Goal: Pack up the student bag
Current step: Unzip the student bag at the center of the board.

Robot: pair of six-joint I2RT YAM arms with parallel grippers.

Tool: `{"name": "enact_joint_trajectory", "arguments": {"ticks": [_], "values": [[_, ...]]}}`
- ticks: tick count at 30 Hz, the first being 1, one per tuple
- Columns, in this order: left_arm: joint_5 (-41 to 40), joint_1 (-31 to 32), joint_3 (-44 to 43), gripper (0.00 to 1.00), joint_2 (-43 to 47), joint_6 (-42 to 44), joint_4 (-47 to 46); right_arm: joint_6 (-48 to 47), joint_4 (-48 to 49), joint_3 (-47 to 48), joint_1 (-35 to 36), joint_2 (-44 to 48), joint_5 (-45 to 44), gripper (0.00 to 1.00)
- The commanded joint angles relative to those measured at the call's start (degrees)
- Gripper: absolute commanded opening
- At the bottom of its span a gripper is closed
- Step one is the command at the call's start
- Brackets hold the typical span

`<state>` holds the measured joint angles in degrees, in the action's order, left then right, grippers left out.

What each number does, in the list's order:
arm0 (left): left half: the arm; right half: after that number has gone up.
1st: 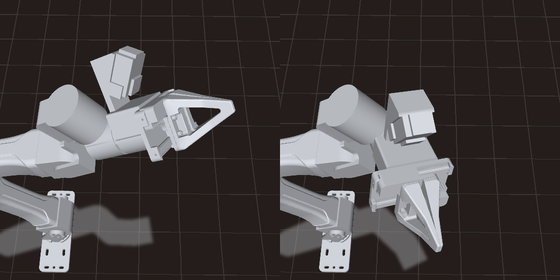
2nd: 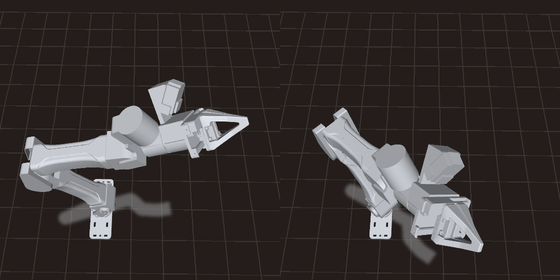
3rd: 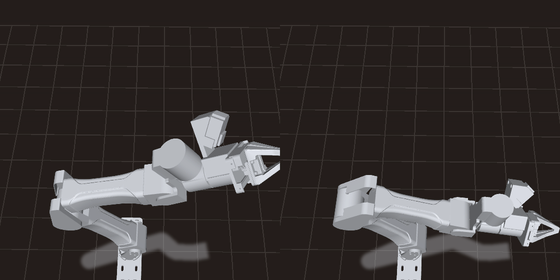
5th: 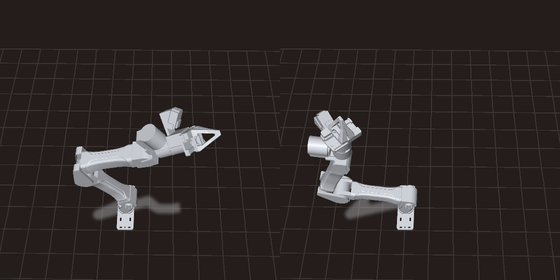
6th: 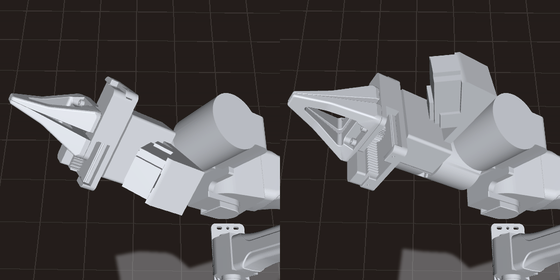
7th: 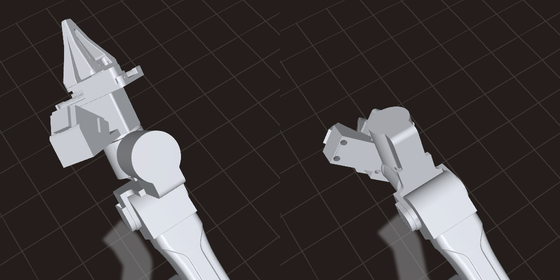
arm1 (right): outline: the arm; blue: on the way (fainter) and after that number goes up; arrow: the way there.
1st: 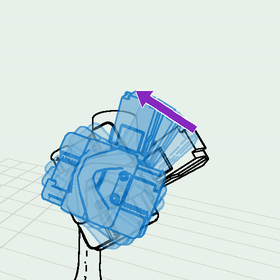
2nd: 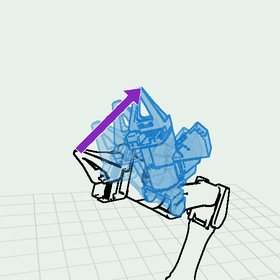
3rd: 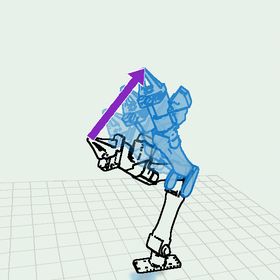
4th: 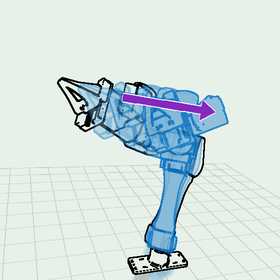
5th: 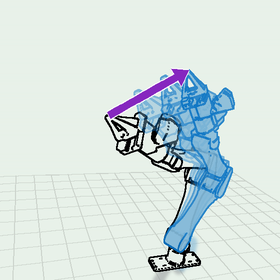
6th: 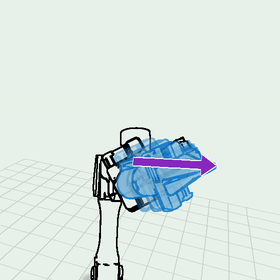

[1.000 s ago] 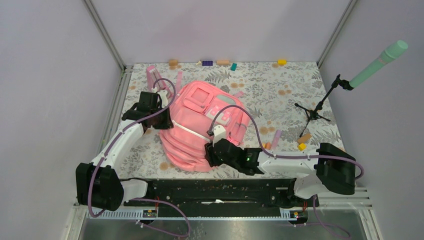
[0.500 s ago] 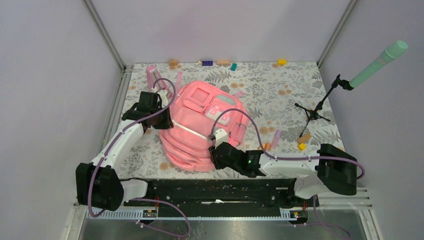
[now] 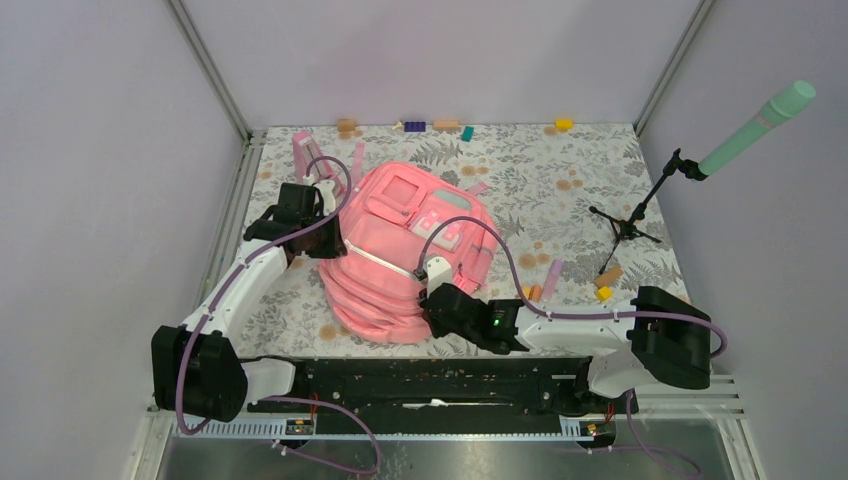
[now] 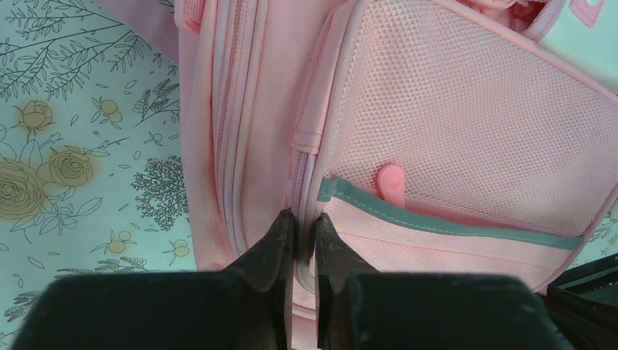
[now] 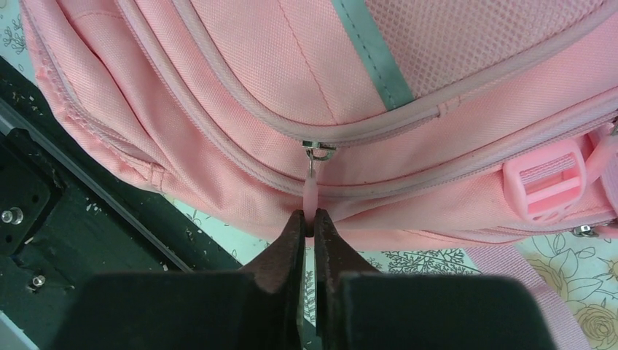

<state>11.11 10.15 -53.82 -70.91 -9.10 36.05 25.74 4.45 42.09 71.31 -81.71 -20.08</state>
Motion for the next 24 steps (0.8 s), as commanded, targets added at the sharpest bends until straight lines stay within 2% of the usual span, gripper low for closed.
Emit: {"name": "enact_joint_trajectory", "arguments": {"ticks": [1, 14, 24], "values": [[-1.2, -0.1, 0.1, 0.0, 2.0, -1.6, -4.2, -1.2, 0.9, 2.7, 0.4, -0.3, -2.1, 0.0], [-1.3, 1.0, 0.8, 0.0, 2.5, -2.5, -5.0, -8.2, -1.4, 7.9, 2.5, -2.0, 4.4, 0.0], [-2.1, 1.3, 1.1, 0.0, 3.3, -2.8, -5.3, -6.4, -3.5, 14.3, 3.2, -6.2, 5.3, 0.0]]}}
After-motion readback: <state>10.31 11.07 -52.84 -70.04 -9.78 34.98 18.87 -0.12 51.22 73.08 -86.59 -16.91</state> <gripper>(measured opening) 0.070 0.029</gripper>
